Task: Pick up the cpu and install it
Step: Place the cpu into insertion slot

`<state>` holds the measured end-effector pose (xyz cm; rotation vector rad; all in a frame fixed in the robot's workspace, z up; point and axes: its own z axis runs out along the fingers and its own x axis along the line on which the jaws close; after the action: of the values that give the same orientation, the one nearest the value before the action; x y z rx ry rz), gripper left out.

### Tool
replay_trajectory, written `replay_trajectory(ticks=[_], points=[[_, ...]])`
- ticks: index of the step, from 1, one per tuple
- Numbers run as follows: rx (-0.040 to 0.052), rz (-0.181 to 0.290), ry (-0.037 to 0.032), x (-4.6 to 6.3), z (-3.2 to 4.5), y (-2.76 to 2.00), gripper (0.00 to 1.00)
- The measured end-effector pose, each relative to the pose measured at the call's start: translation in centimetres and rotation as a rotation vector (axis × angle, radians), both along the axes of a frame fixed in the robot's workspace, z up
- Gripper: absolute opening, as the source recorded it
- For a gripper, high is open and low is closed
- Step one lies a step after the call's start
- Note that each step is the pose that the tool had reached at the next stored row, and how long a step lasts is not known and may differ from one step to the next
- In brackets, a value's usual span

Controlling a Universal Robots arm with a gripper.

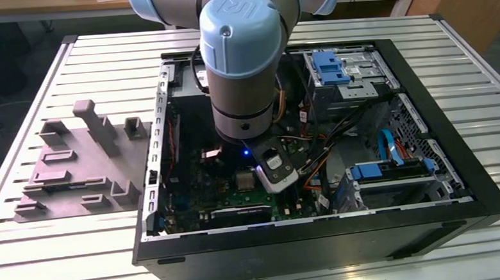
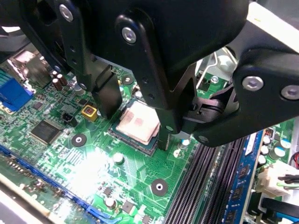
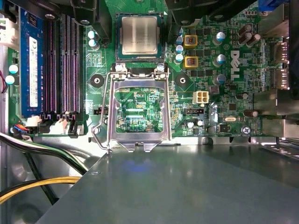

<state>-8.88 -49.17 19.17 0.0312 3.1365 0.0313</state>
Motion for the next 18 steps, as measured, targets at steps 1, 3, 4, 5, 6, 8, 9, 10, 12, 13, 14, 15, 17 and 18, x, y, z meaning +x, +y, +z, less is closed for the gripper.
replay_trajectory(ticks=[1, 3, 4, 5, 6, 8, 9, 10, 12, 13, 14, 15, 17, 18], points=[[0.0001, 0.000, 0.0000, 0.00, 0.09, 0.00, 0.58], [0.0001, 0.000, 0.0000, 0.00, 0.28, 0.01, 0.58], [0.0001, 0.000, 0.0000, 0.00, 0.39, 0.01, 0.57], [0.0002, 0.000, -0.0001, 0.00, 0.50, 0.01, 0.57], [0.0002, 0.000, 0.0000, 0.00, 0.60, 0.01, 0.51], [0.0002, 0.000, -0.0001, 0.00, 0.73, 0.01, 0.38], [0.0003, 0.000, -0.0001, 0.01, 0.77, 0.01, 0.38], [0.0005, 0.000, -0.0002, 0.01, 0.78, 0.01, 0.33], [0.0003, 0.000, -0.0001, 0.00, 0.79, 0.01, 0.27], [0.0002, 0.000, -0.0001, 0.00, 0.80, 0.01, 0.27], [0.0002, 0.000, 0.0000, 0.00, 0.80, 0.01, 0.21], [0.0002, 0.000, -0.0001, 0.00, 0.80, 0.01, 0.15], [0.0002, 0.000, -0.0001, 0.00, 0.81, 0.01, 0.11], [0.0003, 0.000, -0.0001, 0.00, 0.81, 0.01, 0.11]])
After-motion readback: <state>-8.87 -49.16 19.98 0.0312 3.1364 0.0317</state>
